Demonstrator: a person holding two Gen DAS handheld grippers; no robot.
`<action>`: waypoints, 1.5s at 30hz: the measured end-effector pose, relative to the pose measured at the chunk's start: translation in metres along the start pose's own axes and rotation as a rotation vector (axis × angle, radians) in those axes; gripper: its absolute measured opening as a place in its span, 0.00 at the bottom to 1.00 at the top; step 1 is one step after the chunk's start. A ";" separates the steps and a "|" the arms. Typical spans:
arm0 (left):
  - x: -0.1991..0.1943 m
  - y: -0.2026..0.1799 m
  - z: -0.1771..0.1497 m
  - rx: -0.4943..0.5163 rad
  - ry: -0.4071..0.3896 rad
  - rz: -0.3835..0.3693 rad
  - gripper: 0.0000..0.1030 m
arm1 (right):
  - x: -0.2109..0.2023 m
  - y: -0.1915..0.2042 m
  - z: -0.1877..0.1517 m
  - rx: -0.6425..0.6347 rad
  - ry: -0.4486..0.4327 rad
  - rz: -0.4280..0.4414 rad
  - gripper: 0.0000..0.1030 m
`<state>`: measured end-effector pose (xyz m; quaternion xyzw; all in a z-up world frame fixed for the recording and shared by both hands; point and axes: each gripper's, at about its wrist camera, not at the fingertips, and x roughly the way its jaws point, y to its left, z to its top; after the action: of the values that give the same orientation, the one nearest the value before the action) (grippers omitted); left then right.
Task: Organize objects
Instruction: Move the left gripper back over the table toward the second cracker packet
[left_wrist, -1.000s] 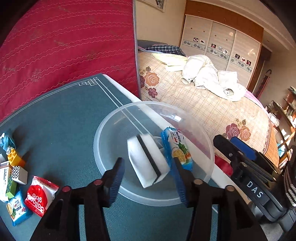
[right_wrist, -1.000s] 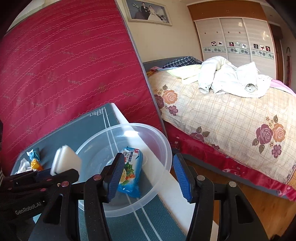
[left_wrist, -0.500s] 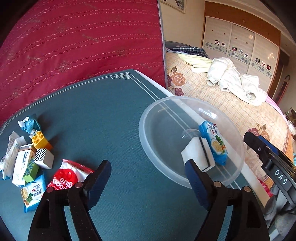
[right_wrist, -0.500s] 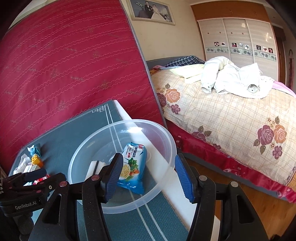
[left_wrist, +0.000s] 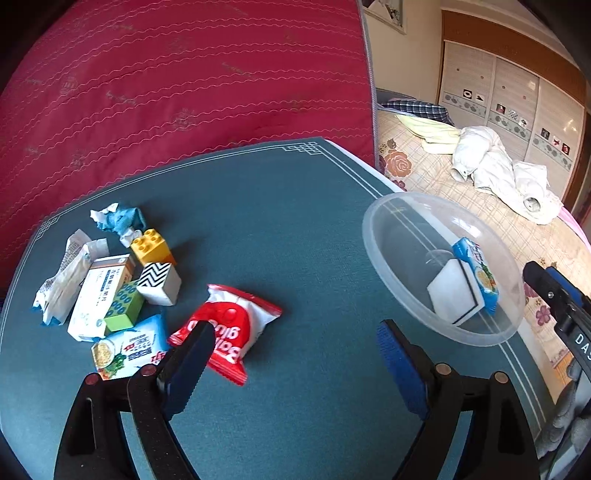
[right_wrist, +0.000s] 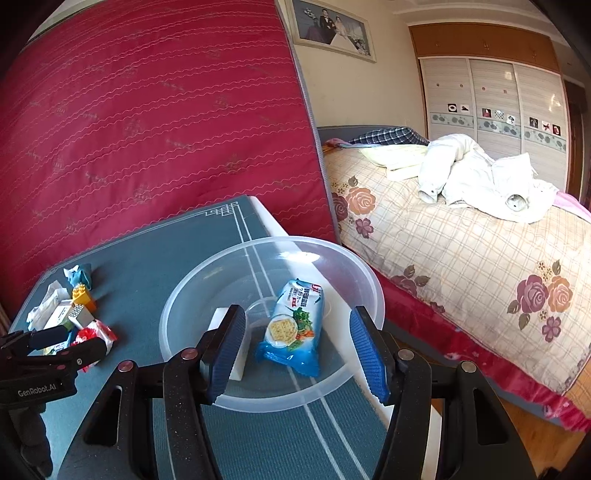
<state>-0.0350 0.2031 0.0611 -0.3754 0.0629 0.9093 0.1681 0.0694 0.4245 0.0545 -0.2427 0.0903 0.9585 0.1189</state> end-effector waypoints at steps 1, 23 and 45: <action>-0.001 0.007 -0.001 -0.016 -0.002 0.011 0.94 | -0.001 0.002 -0.001 -0.004 -0.001 0.004 0.62; 0.004 0.145 -0.024 -0.248 0.032 0.102 0.99 | -0.015 0.070 -0.025 -0.150 0.032 0.131 0.66; 0.021 0.132 -0.035 -0.130 0.096 -0.104 0.99 | -0.004 0.108 -0.044 -0.195 0.110 0.176 0.66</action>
<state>-0.0728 0.0764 0.0200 -0.4313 -0.0077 0.8826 0.1871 0.0632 0.3108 0.0307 -0.2963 0.0241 0.9548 0.0051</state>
